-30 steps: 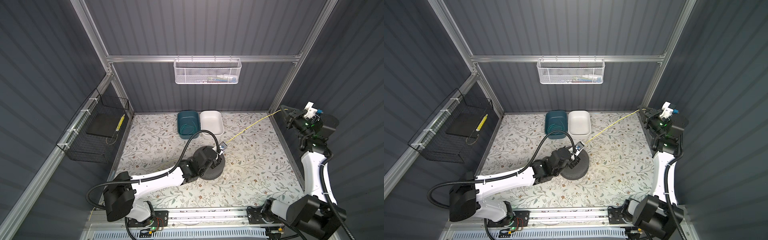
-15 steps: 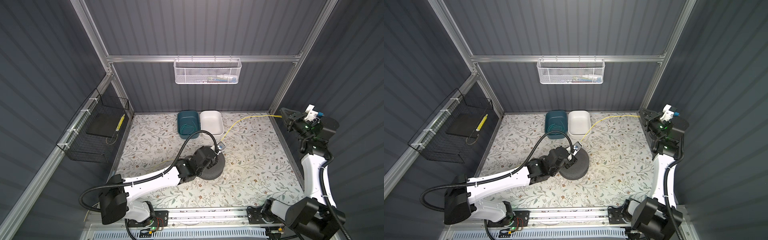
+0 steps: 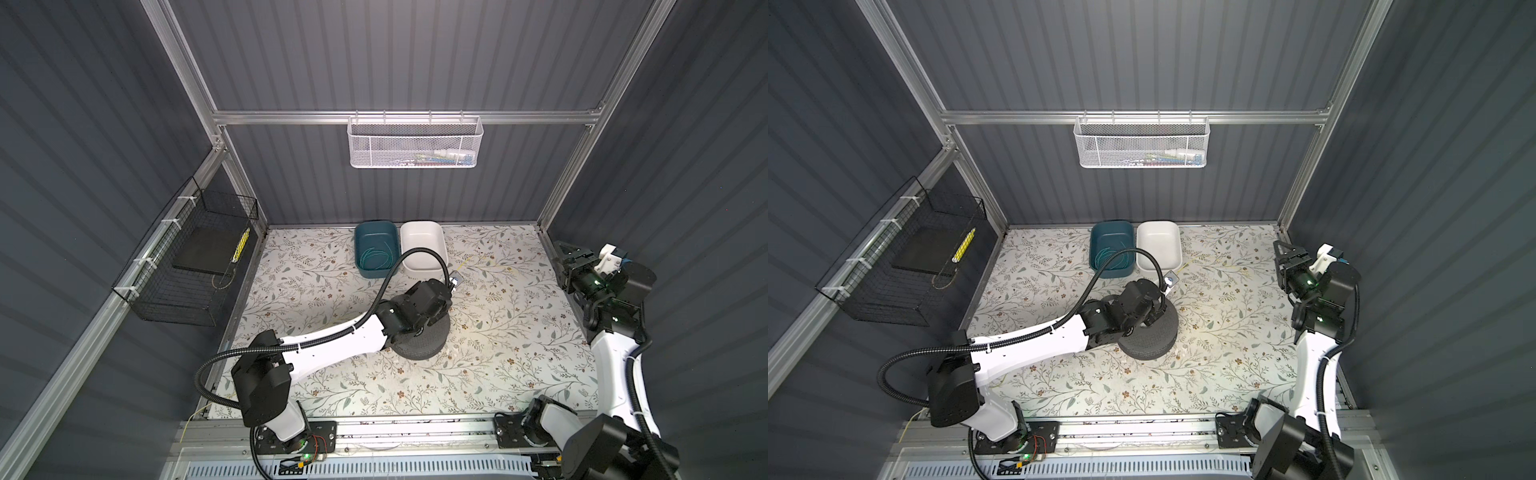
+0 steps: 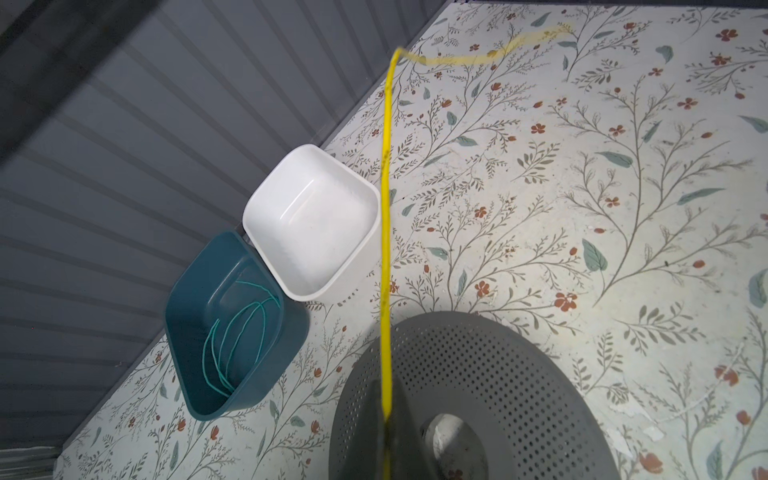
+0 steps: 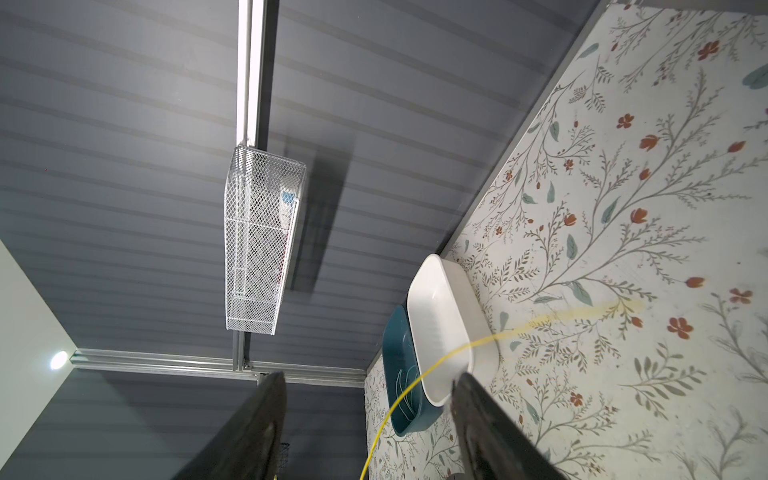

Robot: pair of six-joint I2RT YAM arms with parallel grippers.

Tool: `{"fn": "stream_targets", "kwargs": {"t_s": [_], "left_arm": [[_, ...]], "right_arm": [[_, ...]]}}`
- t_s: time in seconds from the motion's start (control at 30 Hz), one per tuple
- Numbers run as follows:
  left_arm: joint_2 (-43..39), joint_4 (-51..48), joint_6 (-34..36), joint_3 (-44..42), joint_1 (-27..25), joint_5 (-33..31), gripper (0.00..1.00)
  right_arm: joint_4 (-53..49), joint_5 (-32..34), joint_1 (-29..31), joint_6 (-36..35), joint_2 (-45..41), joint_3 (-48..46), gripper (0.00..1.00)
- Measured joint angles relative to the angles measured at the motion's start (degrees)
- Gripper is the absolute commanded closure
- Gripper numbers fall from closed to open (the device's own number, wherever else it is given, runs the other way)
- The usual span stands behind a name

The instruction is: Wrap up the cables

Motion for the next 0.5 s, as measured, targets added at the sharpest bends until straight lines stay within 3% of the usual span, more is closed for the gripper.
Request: {"fn": "stream_targets", "kwargs": {"t_s": [0.17, 0.4, 0.5], "left_arm": [[1.44, 2.62, -0.11, 0.55, 0.0, 0.26, 1.0], [5.57, 4.46, -0.42, 5.07, 0.07, 4.02, 1.0], [5.95, 5.07, -0.59, 5.22, 0.07, 6.8, 1.0]], "right_arm": [[-0.24, -0.31, 3.72, 0.31, -5.84, -2.8, 0.31], [-0.57, 3.3, 26.86, -2.27, -5.46, -5.11, 0.3], [-0.37, 5.16, 33.62, -3.69, -2.25, -5.25, 0.34]]}}
